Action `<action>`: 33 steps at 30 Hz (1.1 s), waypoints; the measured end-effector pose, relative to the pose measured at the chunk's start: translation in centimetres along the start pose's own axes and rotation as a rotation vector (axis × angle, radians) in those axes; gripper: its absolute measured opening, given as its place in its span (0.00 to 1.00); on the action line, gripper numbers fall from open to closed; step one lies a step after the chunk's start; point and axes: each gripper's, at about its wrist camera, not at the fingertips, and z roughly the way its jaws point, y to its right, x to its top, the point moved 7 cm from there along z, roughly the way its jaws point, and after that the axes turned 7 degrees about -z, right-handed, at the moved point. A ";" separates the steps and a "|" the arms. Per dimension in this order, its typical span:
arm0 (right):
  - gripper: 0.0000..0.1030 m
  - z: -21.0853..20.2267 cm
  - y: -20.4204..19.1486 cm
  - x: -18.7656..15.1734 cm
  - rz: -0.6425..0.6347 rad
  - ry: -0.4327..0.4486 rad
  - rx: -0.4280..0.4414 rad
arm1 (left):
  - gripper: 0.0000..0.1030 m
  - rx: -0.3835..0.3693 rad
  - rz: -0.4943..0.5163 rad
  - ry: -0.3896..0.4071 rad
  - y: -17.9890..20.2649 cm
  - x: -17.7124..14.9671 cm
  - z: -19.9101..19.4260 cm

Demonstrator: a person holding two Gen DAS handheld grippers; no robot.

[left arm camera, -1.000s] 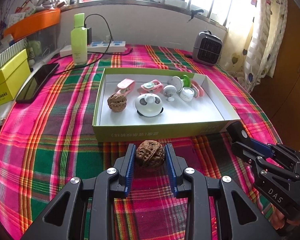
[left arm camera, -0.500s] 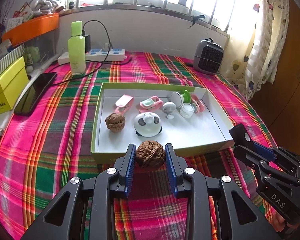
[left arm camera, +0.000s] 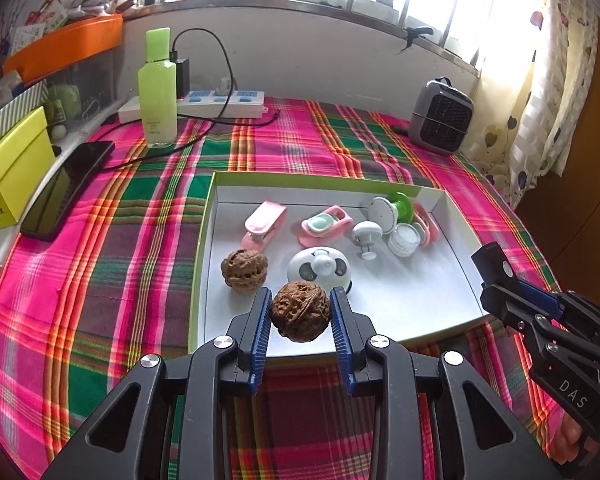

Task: Organize objects
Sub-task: 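Carry the walnut with the left tool and the remote with the right tool into the tray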

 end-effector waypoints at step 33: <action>0.27 5.6 1.5 0.8 0.024 -0.128 -0.015 | 0.27 0.046 0.001 -0.040 -1.0 0.7 2.8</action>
